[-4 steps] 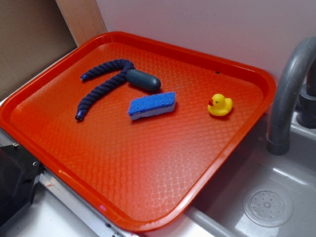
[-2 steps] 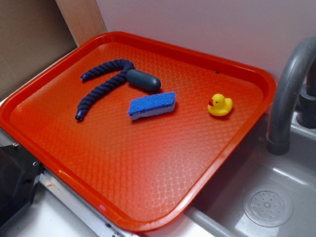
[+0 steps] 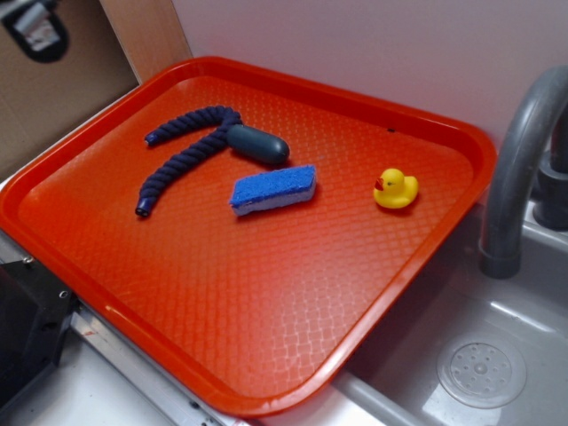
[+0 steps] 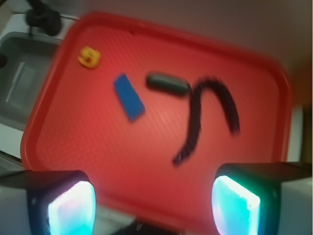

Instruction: Grab the yellow duck.

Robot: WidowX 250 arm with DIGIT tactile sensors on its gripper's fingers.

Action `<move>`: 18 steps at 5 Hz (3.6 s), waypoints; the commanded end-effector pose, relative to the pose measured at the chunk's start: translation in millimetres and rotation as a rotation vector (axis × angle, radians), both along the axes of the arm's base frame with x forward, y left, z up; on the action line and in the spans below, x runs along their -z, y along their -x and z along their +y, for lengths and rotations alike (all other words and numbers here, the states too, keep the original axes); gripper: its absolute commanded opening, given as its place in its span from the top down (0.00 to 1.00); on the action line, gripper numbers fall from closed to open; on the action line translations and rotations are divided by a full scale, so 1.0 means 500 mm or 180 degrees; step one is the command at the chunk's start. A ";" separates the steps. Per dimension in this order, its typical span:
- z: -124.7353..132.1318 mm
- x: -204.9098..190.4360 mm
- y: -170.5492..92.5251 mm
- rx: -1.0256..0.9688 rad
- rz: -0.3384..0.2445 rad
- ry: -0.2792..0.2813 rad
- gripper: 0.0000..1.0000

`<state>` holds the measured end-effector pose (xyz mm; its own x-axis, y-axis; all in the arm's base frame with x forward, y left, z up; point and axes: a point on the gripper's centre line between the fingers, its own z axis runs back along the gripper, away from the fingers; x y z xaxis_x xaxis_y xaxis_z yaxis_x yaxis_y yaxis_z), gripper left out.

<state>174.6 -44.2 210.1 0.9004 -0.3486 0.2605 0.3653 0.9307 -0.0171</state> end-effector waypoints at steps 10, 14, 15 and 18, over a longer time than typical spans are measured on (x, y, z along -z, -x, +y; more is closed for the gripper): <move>-0.319 0.334 -0.223 0.1482 0.0440 -0.0628 1.00; -0.193 0.213 -0.168 0.0270 0.0450 -0.0641 1.00; -0.148 0.159 -0.126 -0.0530 0.0453 -0.0593 1.00; -0.030 0.055 -0.017 -0.1397 0.0396 -0.0452 1.00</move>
